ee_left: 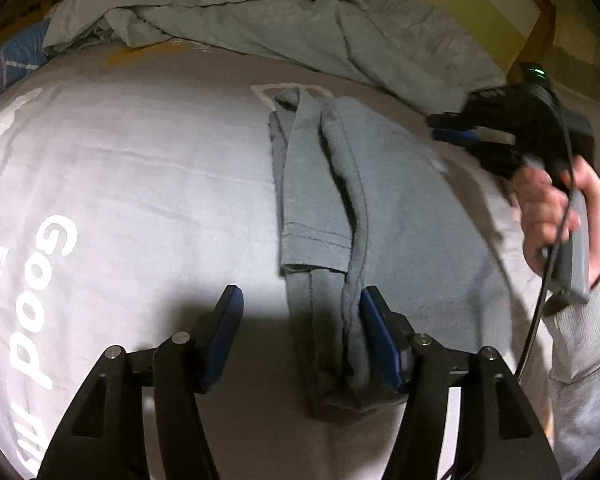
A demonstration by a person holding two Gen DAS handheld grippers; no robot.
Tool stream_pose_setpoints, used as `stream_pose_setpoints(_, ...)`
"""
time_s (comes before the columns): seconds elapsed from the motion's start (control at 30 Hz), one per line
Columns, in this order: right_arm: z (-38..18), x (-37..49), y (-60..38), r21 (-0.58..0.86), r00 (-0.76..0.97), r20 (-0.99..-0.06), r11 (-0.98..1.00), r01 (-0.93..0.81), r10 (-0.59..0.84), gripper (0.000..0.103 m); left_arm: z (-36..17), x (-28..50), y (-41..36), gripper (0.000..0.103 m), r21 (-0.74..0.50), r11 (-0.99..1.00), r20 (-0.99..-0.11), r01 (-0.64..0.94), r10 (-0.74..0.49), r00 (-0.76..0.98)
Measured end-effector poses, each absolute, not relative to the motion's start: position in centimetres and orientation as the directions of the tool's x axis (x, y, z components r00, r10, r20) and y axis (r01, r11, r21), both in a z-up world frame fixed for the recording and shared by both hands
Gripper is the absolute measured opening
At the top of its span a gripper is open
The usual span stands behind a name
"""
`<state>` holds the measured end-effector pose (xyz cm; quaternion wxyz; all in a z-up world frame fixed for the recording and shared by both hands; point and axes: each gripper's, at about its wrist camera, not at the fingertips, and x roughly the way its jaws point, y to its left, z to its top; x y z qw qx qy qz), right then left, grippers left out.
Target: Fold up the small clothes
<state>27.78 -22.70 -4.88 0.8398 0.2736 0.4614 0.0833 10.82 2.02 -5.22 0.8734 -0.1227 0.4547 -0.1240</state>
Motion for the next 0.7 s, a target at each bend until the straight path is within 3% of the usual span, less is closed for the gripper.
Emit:
stream_pose_setpoints(0.03, -3.8, 27.0, -22.9, 0.512, 0.586, -0.719, 0.855, 0.085, 0.373, 0.014, -5.0, 10.9, 2.1, 0.059, -0.357, 0.925, -0.752, 0.127, -0.366, 0.549)
stream_pose_setpoints(0.07, -2.6, 25.8, -23.0, 0.482, 0.607, -0.707, 0.875, 0.040, 0.362, 0.028, -4.6, 10.7, 2.3, 0.058, -0.390, 0.908, -0.737, 0.154, -0.409, 0.538)
stream_pose_setpoints(0.1, -1.7, 24.9, -23.3, 0.463, 0.615, -0.702, 0.887, 0.009, 0.360, 0.054, -3.9, 10.6, 2.4, 0.059, -0.425, 0.887, -0.711, 0.182, -0.451, 0.539)
stream_pose_setpoints(0.13, -1.2, 23.9, -23.4, 0.446, 0.622, -0.697, 0.895, -0.013, 0.356, 0.063, -3.1, 10.3, 2.5, 0.060, -0.430, 0.881, -0.690, 0.197, -0.461, 0.558)
stream_pose_setpoints(0.23, -0.2, 20.3, -23.4, 0.402, 0.629, -0.683, 0.910, -0.100, 0.371, 0.063, -1.4, 9.7, 2.8, 0.071, -0.398, 0.890, -0.645, 0.223, -0.444, 0.622)
stream_pose_setpoints(0.3, -0.4, 17.5, -23.5, 0.405, 0.605, -0.681, 0.901, -0.157, 0.412, 0.063, -1.3, 9.8, 3.3, 0.083, -0.425, 0.875, -0.624, 0.230, -0.468, 0.626)
stream_pose_setpoints(0.5, -4.1, 13.2, -24.0, 0.468, 0.546, -0.689, 0.868, -0.167, 0.477, 0.063, -4.1, 11.2, 3.1, 0.084, -0.435, 0.886, -0.690, 0.159, -0.442, 0.573)
stream_pose_setpoints(0.67, -6.8, 13.3, -23.3, 0.514, 0.506, -0.692, 0.844, -0.154, 0.514, 0.063, -6.6, 12.1, 3.2, 0.082, -0.605, 0.779, -0.643, 0.165, -0.601, 0.476)
stream_pose_setpoints(0.7, -7.1, 13.4, -23.3, 0.535, 0.496, -0.683, 0.830, -0.160, 0.536, 0.063, -6.6, 12.2, 3.3, 0.075, -0.617, 0.769, -0.630, 0.166, -0.610, 0.480)
